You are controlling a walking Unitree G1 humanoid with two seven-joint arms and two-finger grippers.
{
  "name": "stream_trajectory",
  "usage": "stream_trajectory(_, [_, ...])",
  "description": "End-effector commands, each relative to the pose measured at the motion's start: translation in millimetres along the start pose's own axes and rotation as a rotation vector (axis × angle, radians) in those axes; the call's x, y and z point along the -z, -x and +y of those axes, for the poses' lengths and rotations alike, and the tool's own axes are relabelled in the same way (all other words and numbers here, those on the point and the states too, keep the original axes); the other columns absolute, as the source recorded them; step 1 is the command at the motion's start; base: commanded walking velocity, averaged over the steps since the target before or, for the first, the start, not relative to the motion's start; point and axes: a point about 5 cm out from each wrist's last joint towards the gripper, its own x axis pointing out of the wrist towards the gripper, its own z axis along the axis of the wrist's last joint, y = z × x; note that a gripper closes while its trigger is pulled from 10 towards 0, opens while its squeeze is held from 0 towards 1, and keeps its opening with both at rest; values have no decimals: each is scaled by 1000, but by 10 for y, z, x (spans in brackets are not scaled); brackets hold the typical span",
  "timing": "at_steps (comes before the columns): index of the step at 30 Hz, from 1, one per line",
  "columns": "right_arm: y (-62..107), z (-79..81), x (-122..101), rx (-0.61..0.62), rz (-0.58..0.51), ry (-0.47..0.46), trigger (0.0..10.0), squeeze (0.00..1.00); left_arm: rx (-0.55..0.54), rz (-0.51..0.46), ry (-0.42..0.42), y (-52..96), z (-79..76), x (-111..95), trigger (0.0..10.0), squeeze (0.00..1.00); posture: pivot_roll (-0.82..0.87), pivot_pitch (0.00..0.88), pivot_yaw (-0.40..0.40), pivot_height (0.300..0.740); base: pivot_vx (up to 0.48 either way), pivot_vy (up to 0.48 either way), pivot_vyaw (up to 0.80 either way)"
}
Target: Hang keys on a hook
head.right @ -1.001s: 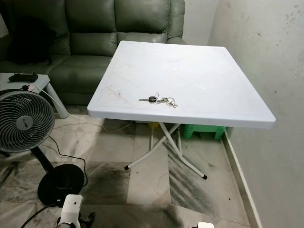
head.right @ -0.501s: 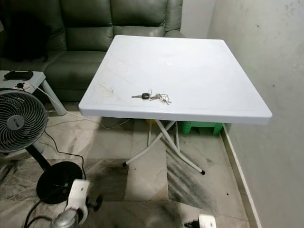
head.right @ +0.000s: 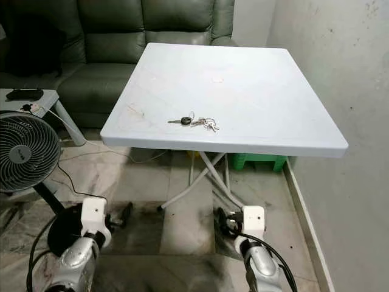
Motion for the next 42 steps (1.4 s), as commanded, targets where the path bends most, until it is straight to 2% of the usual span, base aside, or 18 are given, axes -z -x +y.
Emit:
stream_trajectory(1, [-55,27,-147,-15,-77,6,10000,0,-12,-36,6,-45,27,-105,10000,0,-11,0,3,740,0,0,0])
stream_trajectory(3, [-71,43,-209,-21,-110,6,10000,0,-10,-70,7,-58,22,-172,10000,0,-12,0,3,740,0,0,0])
stream_trajectory(7, [-111,106,-542,-54,-258,38,10000,0,34,-192,-27,-64,-41,-445,10000,0,-15,0,2,740,0,0,0])
stream_trajectory(10, [-111,112,-624,-60,-288,50,10000,0,50,-228,-39,-57,-59,-530,10000,0,-15,0,2,740,0,0,0])
stream_trajectory(13, [-78,147,-779,-95,-345,100,10000,0,74,-273,-43,-25,-90,-666,10000,0,-16,0,1,740,0,0,0])
stream_trajectory(18, [11,165,-821,-140,-354,153,10000,0,93,-281,-42,49,-93,-714,10000,0,-17,0,0,740,0,0,0])
stream_trajectory(25, [80,142,-803,-129,-322,153,10000,0,85,-256,-30,108,-78,-717,10000,0,-17,0,-1,740,0,0,0])
stream_trajectory(42, [60,156,-871,-145,-317,156,10000,0,104,-238,-31,93,-140,-768,10000,0,-20,0,-5,740,259,0,0])
